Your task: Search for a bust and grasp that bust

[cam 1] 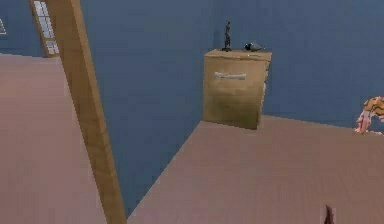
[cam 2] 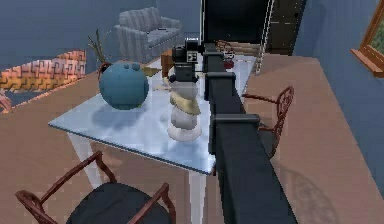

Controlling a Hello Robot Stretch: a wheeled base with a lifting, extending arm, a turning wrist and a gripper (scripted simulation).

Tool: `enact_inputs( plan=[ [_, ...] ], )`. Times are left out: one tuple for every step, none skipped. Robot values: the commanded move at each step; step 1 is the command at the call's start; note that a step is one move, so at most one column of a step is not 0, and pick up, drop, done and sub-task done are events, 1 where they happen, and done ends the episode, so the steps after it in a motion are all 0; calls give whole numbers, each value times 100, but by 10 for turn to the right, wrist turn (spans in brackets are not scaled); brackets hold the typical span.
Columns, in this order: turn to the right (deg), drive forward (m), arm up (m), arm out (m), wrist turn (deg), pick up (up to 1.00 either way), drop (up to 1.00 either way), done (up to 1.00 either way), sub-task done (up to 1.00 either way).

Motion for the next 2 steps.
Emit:
enact_inputs(
  plan=[
    [0, 0, 0, 0, 0, 100, 0, 0, 0],
    [0, 0, 0, 0, 0, 0, 0, 100, 0]
  ],
)
